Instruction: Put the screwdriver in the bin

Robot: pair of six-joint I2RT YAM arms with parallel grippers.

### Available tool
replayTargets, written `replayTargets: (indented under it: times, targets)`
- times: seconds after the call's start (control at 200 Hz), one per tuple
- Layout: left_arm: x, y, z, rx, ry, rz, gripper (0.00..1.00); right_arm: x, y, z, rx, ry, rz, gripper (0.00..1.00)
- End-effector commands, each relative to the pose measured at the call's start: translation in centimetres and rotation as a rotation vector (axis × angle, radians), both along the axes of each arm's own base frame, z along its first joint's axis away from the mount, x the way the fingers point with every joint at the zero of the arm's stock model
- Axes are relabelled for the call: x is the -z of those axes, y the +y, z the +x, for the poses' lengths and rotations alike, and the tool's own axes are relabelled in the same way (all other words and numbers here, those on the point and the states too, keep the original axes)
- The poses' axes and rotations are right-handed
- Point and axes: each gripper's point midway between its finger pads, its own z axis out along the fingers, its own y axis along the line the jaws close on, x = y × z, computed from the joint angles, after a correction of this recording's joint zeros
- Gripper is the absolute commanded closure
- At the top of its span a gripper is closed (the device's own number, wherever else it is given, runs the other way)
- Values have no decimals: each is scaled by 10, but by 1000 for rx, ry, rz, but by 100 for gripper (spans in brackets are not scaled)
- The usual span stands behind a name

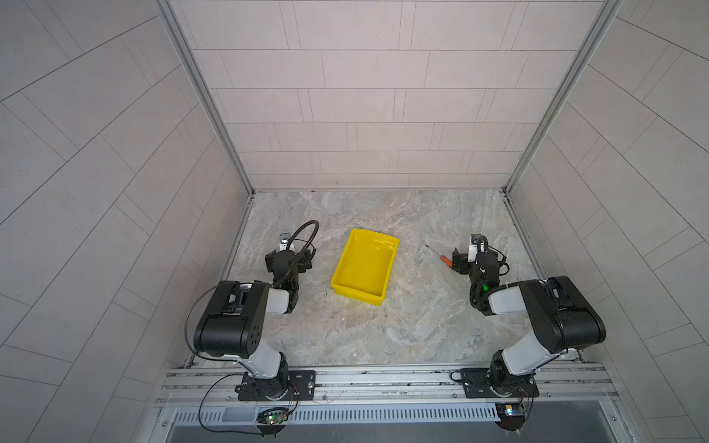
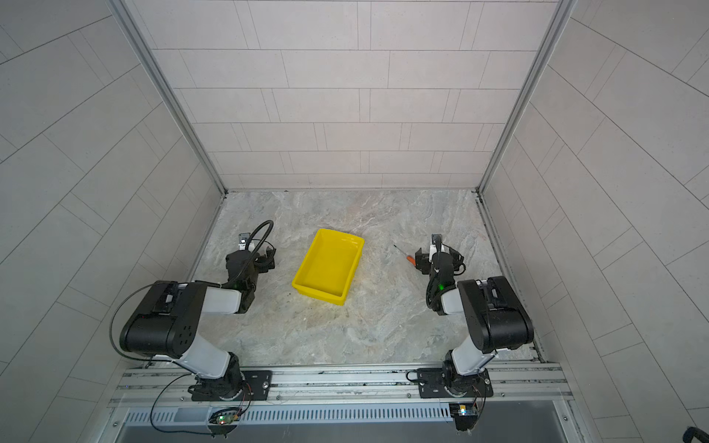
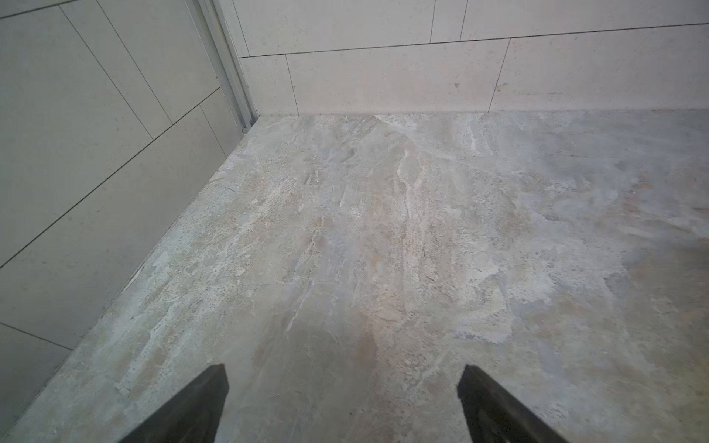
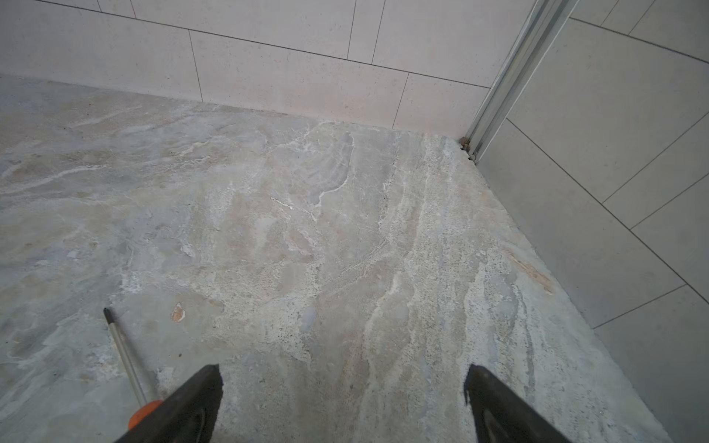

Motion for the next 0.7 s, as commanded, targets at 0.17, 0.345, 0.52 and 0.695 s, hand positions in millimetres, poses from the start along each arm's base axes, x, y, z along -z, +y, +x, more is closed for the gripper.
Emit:
replayTargets:
  times: [0.17, 0.345, 0.52, 0.695]
  targets:
    - [-4, 2, 5, 19, -16, -26, 0, -4, -1, 2, -3, -12, 4, 1]
    - [-4, 2, 5, 20, -16, -25, 0, -4, -1, 2, -2, -12, 4, 1]
    - [-4, 2, 5, 19, -16, -25, 0, -4, -1, 2, -2, -12, 4, 1]
    - [-3, 2, 5, 19, -15, -25, 0, -4, -1, 2, -3, -11, 5, 1]
